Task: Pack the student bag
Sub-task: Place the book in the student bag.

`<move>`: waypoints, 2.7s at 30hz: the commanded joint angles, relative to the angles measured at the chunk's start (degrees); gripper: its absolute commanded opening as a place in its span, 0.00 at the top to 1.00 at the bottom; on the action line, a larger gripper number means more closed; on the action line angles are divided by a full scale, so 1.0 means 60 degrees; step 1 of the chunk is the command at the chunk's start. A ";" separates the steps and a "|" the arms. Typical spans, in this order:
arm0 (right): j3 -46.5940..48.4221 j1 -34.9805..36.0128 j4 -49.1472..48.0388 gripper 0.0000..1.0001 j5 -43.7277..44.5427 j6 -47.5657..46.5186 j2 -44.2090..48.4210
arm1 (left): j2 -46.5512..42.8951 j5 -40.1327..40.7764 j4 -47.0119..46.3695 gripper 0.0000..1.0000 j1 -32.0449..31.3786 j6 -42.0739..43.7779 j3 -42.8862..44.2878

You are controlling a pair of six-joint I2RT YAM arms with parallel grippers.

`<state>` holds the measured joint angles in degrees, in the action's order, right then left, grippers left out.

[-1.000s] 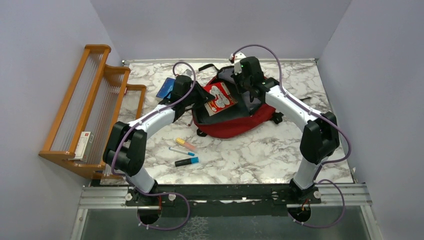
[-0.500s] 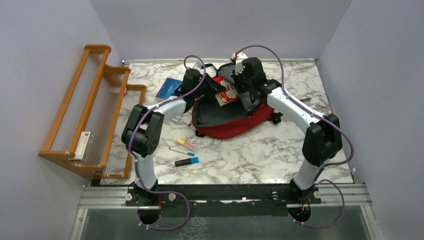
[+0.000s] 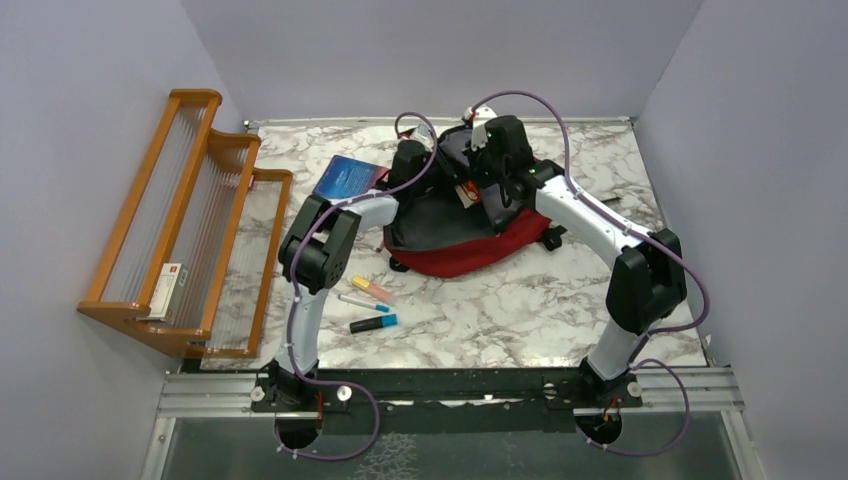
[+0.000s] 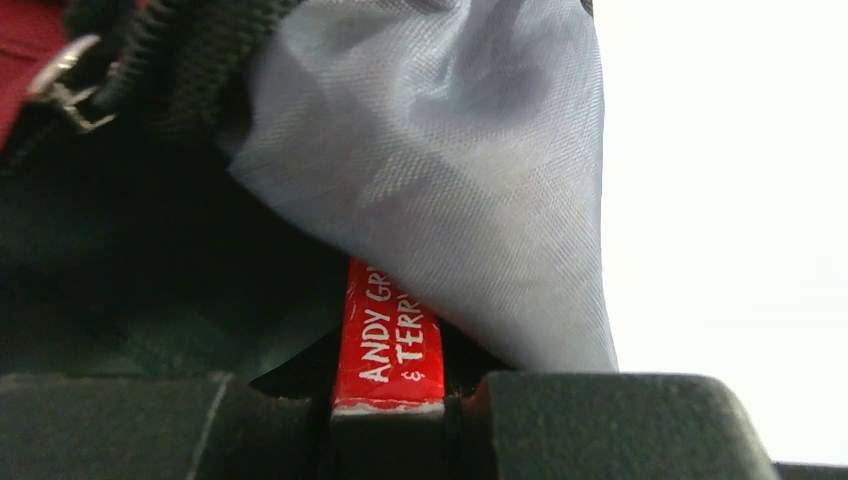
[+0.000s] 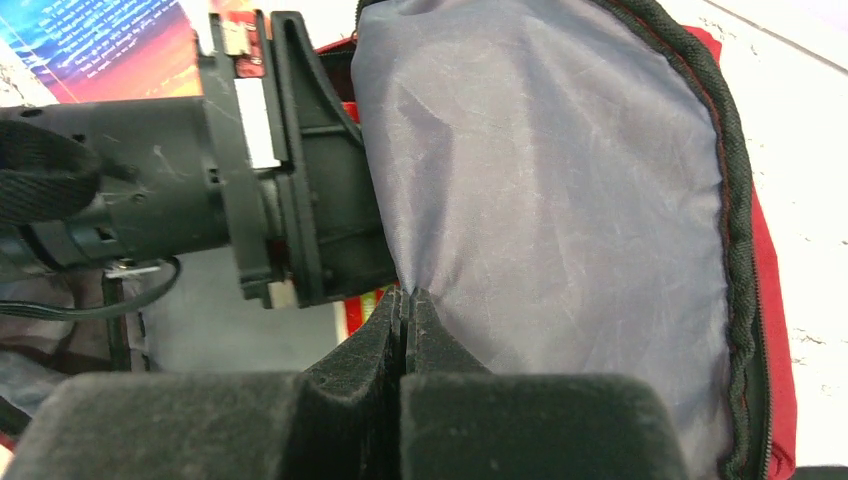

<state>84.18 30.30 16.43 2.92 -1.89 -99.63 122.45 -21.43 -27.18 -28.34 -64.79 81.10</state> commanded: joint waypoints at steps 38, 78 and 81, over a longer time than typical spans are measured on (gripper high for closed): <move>-0.1198 -0.0696 -0.0558 0.99 0.1057 0.0466 0.0598 | 0.0256 0.0348 0.1428 0.01 -0.0477 0.1315 0.0275; -0.0417 -0.1439 0.0394 0.99 0.3469 -0.1249 0.1176 | -0.5583 -0.0618 0.5746 0.01 0.2621 0.5846 -0.2211; -0.0382 -0.1467 0.0548 0.98 0.3805 -0.1175 0.1110 | -0.5645 -0.0561 0.5925 0.01 0.3202 0.5768 -0.2472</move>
<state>79.55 22.17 19.00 20.36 -8.23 -94.59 90.65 -28.12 3.57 -12.73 -32.47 68.31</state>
